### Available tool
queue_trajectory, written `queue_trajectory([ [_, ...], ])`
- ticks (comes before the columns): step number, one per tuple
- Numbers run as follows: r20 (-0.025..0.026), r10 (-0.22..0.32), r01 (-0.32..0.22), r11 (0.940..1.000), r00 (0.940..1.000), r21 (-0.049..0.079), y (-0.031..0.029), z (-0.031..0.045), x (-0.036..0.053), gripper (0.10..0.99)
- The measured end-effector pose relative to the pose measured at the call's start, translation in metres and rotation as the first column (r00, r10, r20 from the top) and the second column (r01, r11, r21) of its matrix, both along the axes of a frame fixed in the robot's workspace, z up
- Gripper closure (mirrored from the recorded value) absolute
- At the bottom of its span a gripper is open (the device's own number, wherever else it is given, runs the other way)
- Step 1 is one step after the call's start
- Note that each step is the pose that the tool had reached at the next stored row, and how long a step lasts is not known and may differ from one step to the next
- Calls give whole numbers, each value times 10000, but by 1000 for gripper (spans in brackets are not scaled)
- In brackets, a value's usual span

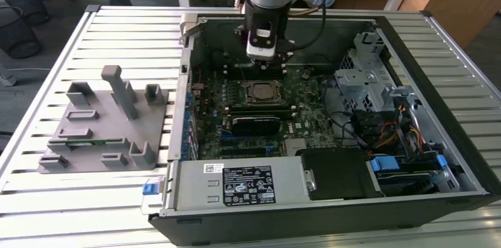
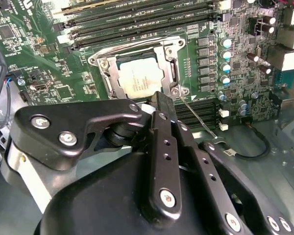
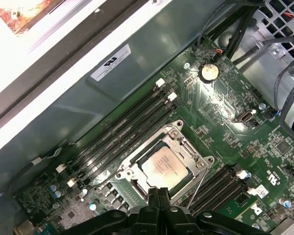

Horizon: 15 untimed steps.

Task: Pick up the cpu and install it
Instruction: 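Install the first cpu locking lever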

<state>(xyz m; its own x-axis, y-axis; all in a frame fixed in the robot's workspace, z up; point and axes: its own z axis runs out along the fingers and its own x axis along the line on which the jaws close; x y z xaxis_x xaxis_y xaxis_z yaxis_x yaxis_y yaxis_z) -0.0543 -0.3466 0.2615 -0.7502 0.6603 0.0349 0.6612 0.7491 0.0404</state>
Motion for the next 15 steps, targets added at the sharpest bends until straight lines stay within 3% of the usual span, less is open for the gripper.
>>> queue_trajectory([
  [15, -1, 700, -700, 9975, 9975, -1, -3, 0, 0, 980],
])
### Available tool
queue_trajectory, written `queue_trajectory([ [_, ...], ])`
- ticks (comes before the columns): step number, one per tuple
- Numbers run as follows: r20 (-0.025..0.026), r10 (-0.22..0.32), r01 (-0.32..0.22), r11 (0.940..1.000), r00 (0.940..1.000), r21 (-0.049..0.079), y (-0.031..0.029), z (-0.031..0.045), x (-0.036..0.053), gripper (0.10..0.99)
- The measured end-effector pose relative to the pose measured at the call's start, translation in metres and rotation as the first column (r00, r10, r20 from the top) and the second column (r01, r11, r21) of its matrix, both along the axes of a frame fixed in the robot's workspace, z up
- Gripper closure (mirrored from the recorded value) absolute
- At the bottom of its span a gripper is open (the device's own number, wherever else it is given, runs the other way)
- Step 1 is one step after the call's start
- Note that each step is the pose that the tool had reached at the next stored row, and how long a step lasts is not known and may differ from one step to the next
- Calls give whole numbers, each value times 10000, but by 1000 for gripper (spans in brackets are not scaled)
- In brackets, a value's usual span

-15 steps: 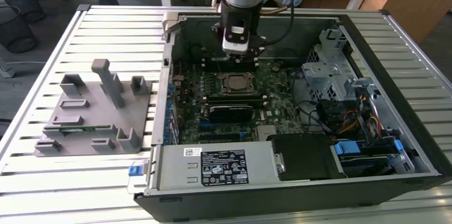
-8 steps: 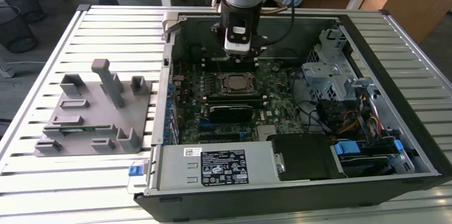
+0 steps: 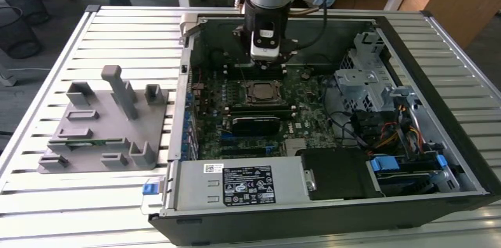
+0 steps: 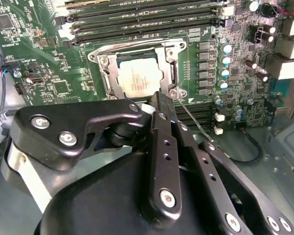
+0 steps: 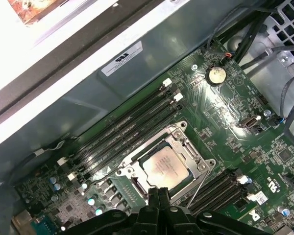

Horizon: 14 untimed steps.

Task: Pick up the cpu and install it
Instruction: 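Install the first cpu locking lever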

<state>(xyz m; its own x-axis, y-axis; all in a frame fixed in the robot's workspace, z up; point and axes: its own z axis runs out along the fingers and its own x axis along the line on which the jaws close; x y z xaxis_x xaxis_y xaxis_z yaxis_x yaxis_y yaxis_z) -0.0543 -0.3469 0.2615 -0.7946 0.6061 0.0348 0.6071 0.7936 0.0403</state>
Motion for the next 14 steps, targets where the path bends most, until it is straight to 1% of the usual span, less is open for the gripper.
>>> queue_trajectory([
  [5, 0, 404, -404, 9992, 9992, 0, 0, 0, 0, 980],
  [8, 0, 773, -773, 9970, 9970, 0, 0, 0, 0, 980],
  [10, 0, 1089, -1089, 9941, 9941, 0, 0, 0, 0, 980],
  [14, 1, 1817, -1817, 9833, 9833, 1, 0, -1, 0, 980],
])
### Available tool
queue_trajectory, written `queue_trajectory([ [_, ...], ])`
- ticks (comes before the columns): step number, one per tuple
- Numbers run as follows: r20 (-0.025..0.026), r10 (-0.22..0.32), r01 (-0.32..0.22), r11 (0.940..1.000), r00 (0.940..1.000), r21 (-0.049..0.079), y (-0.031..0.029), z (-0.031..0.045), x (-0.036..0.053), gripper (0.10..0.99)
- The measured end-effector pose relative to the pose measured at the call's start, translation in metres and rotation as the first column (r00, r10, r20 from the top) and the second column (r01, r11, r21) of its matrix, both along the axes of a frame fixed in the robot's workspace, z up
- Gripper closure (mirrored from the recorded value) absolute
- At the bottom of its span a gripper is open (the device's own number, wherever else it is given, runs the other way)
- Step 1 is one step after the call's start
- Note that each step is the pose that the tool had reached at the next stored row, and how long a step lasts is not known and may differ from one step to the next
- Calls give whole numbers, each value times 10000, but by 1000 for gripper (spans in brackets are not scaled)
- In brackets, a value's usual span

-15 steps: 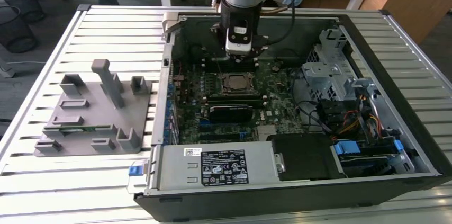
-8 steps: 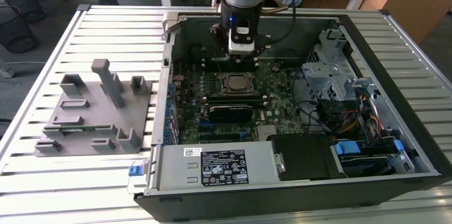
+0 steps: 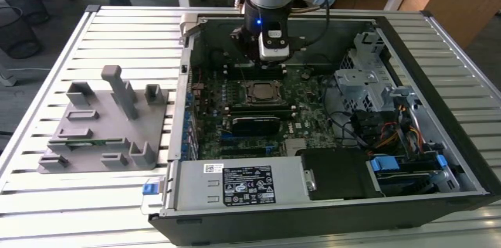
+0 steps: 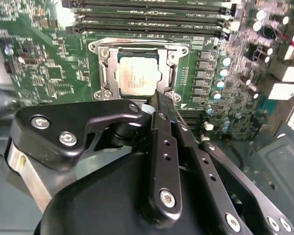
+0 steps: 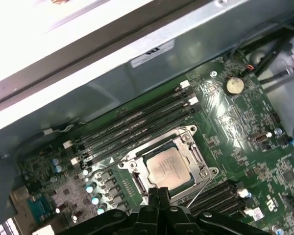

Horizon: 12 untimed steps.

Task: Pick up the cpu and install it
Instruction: 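Install the first cpu locking lever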

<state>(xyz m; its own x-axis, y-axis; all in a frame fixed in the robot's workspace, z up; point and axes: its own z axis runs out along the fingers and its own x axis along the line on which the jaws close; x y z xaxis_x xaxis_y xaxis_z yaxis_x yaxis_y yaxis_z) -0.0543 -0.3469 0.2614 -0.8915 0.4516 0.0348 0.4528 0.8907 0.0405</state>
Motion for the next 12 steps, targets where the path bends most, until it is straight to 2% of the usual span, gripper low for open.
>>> queue_trajectory([
  [5, 14, 881, -881, 9961, 9961, -1, 0, -6, 0, 980],
  [9, 27, 1532, -1532, 9882, 9882, -3, 0, -14, 0, 980],
  [12, 37, 1997, -1997, 9798, 9798, -5, 0, -22, 0, 980],
])
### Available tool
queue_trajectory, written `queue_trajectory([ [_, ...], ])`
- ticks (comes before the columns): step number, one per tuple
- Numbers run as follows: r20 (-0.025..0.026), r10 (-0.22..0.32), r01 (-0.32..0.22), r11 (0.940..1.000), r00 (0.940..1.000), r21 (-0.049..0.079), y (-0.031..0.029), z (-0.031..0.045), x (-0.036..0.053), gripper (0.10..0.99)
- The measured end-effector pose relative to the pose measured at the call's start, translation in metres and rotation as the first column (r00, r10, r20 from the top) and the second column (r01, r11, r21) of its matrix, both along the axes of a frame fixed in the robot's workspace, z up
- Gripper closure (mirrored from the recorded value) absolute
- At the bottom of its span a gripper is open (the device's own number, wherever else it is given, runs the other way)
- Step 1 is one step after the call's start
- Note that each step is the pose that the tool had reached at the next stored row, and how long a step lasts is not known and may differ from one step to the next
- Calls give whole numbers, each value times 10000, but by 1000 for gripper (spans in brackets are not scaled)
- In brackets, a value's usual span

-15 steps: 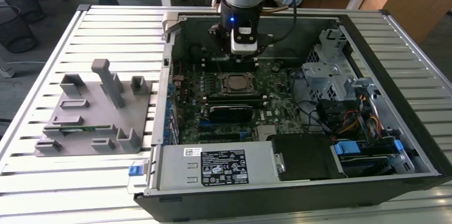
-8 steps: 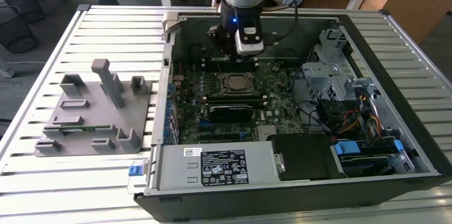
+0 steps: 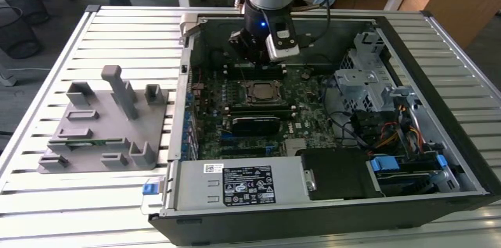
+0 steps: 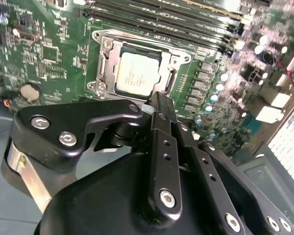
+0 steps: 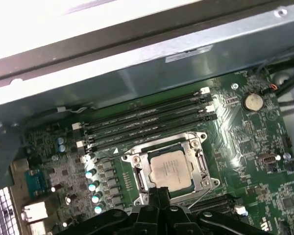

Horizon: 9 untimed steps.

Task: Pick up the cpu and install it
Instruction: 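Install the first cpu locking lever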

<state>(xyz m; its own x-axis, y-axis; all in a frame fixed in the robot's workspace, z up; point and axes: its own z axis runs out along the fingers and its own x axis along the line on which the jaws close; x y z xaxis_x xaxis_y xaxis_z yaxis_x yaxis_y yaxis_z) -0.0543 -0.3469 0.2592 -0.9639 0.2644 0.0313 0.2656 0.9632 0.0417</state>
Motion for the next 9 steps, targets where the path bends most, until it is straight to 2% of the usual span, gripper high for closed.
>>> queue_trajectory([
  [4, 5, 474, -474, 9989, 9989, -2, -1, -6, -3, 980],
  [9, 43, 838, -838, 9965, 9965, -3, 0, -20, -9, 980],
])
